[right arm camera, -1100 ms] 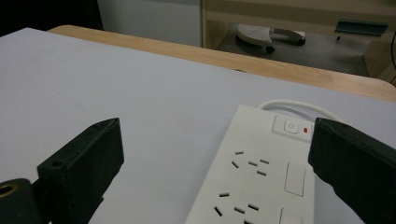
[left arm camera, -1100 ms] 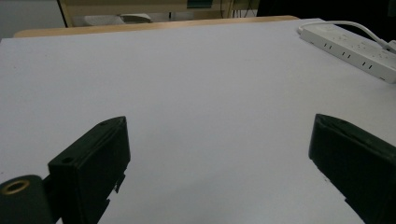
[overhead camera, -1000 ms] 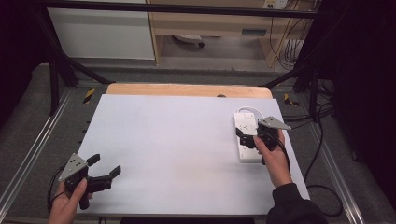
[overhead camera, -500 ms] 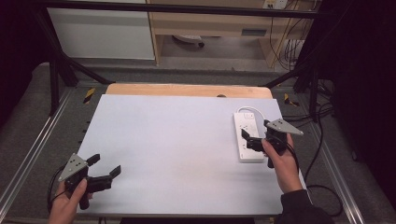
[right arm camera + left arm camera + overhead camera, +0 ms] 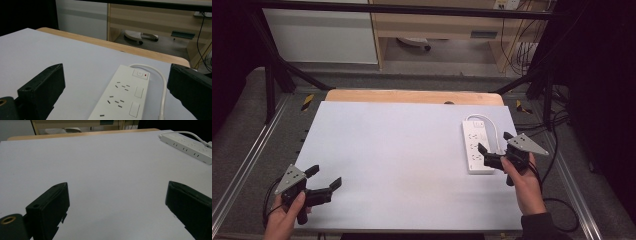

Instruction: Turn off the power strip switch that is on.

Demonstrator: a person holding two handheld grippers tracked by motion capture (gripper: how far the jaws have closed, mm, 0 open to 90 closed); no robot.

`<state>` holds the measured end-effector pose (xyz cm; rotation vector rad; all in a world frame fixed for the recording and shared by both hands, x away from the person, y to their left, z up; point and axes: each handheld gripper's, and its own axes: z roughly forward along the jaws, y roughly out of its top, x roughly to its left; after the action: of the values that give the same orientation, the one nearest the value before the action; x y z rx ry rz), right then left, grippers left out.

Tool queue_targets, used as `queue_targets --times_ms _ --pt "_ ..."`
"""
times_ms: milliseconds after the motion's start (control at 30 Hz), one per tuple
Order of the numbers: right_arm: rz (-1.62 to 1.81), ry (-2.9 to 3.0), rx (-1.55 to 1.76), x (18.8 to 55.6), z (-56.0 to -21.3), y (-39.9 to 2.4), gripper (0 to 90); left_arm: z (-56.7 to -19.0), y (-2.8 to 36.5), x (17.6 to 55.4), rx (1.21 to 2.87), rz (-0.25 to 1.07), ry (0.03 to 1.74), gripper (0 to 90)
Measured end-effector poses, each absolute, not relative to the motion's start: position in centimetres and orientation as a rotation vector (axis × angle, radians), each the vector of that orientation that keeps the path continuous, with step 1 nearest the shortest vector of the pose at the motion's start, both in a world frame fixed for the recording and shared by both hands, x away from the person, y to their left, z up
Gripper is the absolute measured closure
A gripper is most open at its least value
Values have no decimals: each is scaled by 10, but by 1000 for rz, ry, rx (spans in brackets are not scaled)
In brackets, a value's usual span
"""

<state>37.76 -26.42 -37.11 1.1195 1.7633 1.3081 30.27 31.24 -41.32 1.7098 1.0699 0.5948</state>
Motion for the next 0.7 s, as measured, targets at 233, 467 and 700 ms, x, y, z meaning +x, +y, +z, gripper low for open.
queue_targets --times_ms 233,467,700 --pt "1312 1763 1110 366 -375 -271 26 -413 312 303 1711 595 1068 53" --pt "1325 1761 1102 356 -380 -277 27 -413 312 303 1710 594 1070 53" --pt "1324 1760 1087 347 -389 -281 27 -413 312 303 1709 593 1070 53"
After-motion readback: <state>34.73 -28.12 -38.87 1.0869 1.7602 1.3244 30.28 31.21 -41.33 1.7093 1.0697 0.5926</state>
